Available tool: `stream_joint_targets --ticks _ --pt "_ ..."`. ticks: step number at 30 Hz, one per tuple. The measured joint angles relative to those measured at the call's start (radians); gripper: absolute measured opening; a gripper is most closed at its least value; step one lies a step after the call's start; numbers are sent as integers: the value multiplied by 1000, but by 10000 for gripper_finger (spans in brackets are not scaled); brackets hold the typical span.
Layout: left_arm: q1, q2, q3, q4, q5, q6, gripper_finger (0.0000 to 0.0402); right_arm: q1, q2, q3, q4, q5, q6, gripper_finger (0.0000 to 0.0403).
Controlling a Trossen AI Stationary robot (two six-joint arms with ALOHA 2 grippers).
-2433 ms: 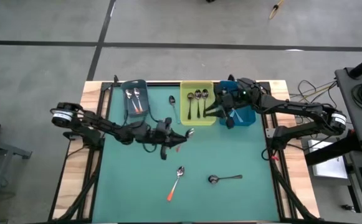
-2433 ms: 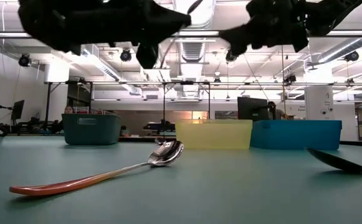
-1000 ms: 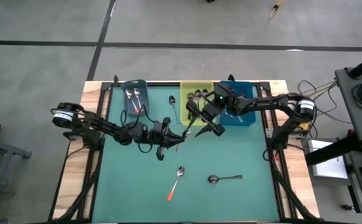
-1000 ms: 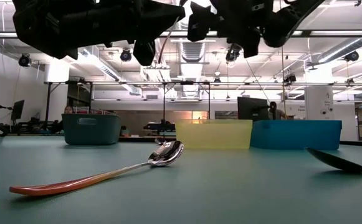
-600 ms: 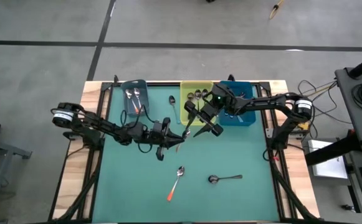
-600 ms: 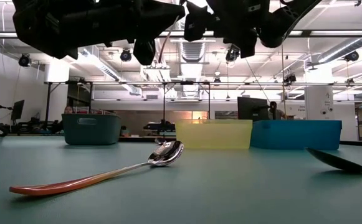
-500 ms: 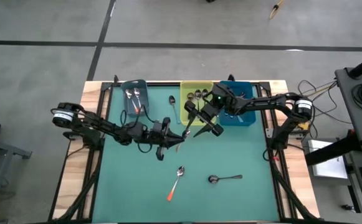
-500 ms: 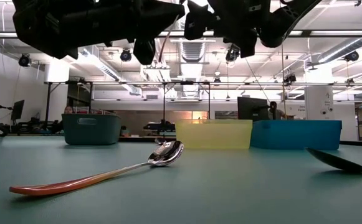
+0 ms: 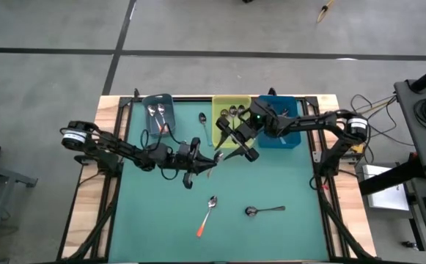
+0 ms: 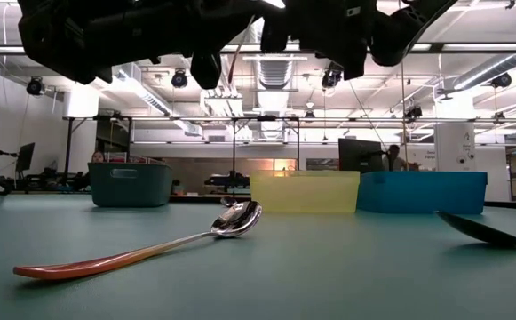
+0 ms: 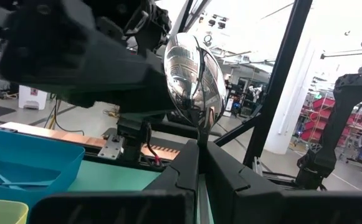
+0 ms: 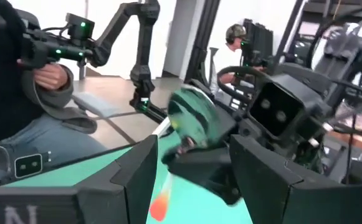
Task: Sort silverware by color (type)
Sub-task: Put the orange spoon into the green bin
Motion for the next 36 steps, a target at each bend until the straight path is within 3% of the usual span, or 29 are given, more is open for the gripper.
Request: stream_joint_targets --ticks 8,17,31,36 --pt "-4 45 28 3 20 -19 0 84 0 0 54 23 -44 192" --pt "-5 160 155 20 198 -8 0 119 -1 0 58 -27 -77 180" --pt "2 182 155 65 209 -7 0 117 -1 0 55 -78 -97 24" --pt "2 182 152 67 202 -7 0 116 -1 0 51 -74 -100 15"
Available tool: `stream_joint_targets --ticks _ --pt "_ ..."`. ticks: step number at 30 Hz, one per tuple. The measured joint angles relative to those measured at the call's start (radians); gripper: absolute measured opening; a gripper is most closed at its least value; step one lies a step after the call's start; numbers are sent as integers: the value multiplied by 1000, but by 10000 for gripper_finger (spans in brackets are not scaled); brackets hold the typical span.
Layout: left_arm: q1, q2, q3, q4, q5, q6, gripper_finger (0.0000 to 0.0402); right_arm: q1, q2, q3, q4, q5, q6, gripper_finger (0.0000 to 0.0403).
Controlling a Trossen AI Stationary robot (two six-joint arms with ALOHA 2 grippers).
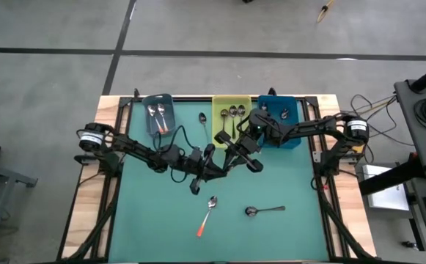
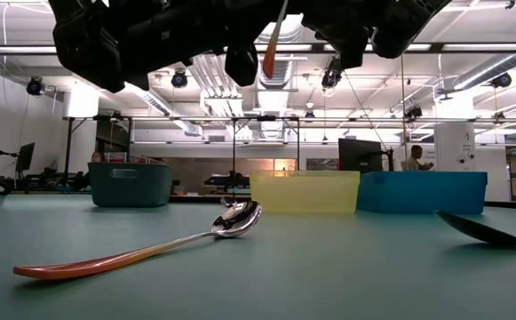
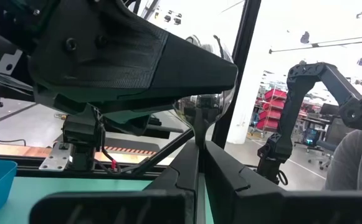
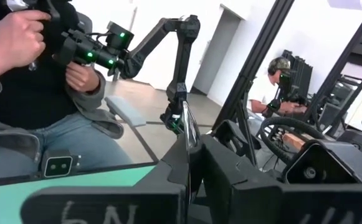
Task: Sort silverware by color (type)
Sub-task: Put the orange spoon into the green bin
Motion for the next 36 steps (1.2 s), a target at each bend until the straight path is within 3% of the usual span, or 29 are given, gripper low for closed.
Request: stream_joint_targets --ticks 6,14,23,25,29,33,36 --pt "2 0 -2 0 -1 -1 14 -10 0 0 -2 -21 35 14" --pt "32 -3 -4 -29 -2 -10 68 -68 0 0 -3 -20 124 13" --pt "119 -132 -43 -277 -6 -11 104 -181 -4 0 -118 -6 166 13" --pt "131 -184 -49 -382 -54 -11 105 -203 -6 0 -141 22 173 13" --pt "132 -305 -49 -650 -281 2 105 -230 -10 -1 -214 213 155 13" --pt "101 -393 -41 -871 -617 1 105 -228 -10 -1 -229 583 142 13" --pt "69 -417 -42 -914 -751 3 105 -213 -10 -1 -242 787 103 13"
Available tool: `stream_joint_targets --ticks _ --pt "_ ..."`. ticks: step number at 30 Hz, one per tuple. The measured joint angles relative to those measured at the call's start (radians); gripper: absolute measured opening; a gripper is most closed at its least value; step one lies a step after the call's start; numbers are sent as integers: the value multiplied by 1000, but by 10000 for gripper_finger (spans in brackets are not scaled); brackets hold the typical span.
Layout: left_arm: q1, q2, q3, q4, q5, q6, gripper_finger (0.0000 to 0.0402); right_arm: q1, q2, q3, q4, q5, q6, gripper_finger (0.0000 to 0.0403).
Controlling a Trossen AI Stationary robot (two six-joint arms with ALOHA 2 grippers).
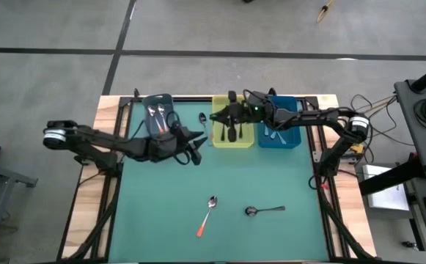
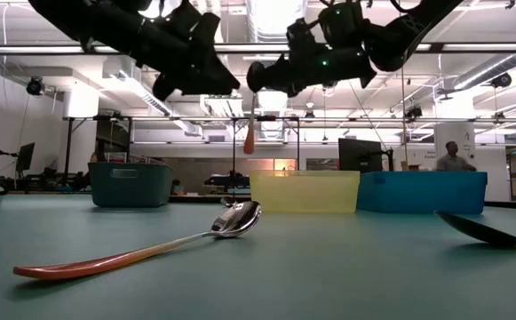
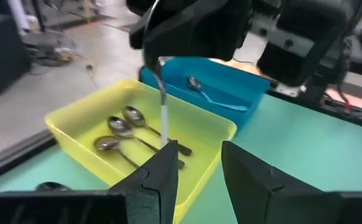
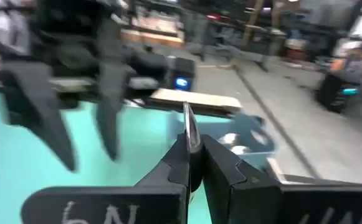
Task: Sort silverware by color (type)
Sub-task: Put the orange spoon into the green bin
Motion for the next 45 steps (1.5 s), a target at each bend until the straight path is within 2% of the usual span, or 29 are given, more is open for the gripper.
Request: stream_joint_targets --ticks 3,7,11,14,17,19,21,25,30,37,42,45 --pt "-27 5 0 9 -53 12 105 13 0 -1 1 55 -23 13" --pt "-35 39 0 16 -85 2 105 24 0 -2 17 66 -29 13" --pt "-35 96 0 105 -99 16 110 39 1 -2 21 101 -50 13" --pt "-37 164 1 221 -199 67 123 60 2 -2 36 228 -55 13" --pt "-38 223 1 304 -341 161 145 82 2 -2 42 359 -55 13" --pt "-38 259 1 373 -462 240 163 94 2 -2 56 405 -55 13" --pt "-38 294 1 452 -546 329 180 106 2 -2 77 406 -52 13" --pt "-38 356 1 628 -481 468 203 124 2 -2 93 406 -49 13" --pt "-28 408 1 791 -474 539 204 130 2 -2 107 406 -55 13" --pt "-2 422 6 813 -461 540 201 132 2 -2 110 405 -55 13" --pt "19 426 53 805 -384 561 201 144 2 -2 118 398 -55 13" --pt "19 426 76 792 -404 584 201 151 2 -2 122 397 -55 13"
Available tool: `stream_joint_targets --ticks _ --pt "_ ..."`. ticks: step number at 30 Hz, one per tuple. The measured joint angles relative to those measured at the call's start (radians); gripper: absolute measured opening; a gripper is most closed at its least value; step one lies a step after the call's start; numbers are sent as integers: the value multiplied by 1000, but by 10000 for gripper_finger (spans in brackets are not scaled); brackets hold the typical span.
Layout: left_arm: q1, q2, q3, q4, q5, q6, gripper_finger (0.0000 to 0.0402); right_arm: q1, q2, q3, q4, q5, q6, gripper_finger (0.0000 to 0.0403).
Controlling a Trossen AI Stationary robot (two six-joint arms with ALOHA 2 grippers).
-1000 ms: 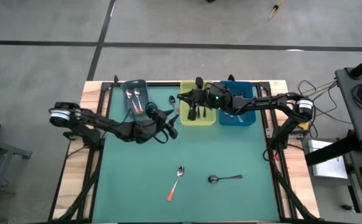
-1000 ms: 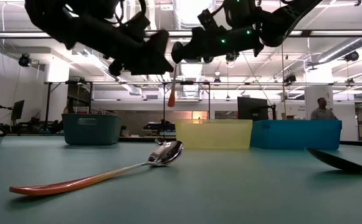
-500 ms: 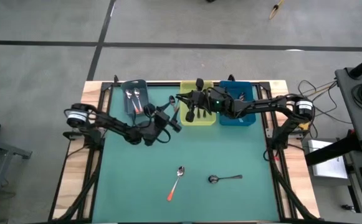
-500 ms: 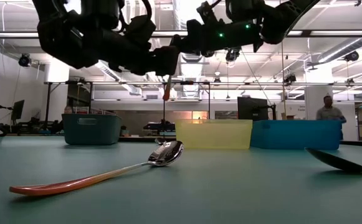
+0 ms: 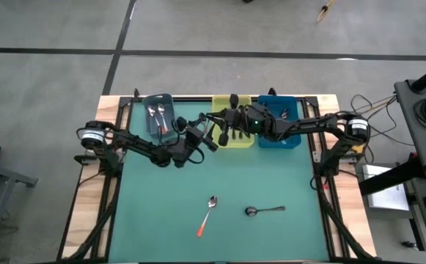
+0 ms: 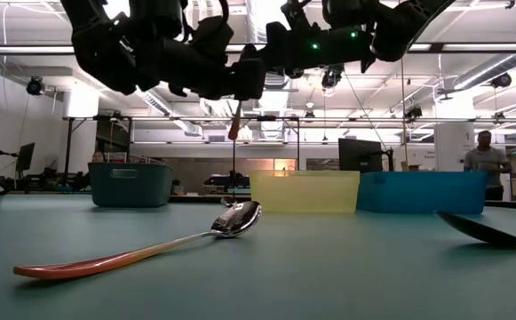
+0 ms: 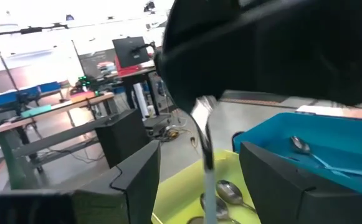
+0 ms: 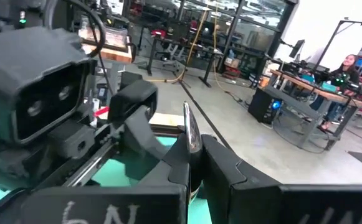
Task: Sort silverware by color (type)
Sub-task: Put the orange spoon into the green bin
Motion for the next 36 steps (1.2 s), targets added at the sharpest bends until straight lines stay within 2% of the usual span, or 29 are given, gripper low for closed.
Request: stream_joint_targets --ticks 7,25,28,32,36 --pt "0 0 10 0 -17 8 192 6 0 0 0 0 -13 13" --pt "0 0 10 1 -19 -20 99 6 0 0 0 0 -19 13" --pt "0 0 10 0 -25 -36 74 6 0 0 0 0 -19 13" --pt "-3 0 10 0 -18 -73 12 6 0 0 4 0 -19 13" --pt "-2 0 10 -2 -16 -112 2 6 1 1 3 0 -16 13"
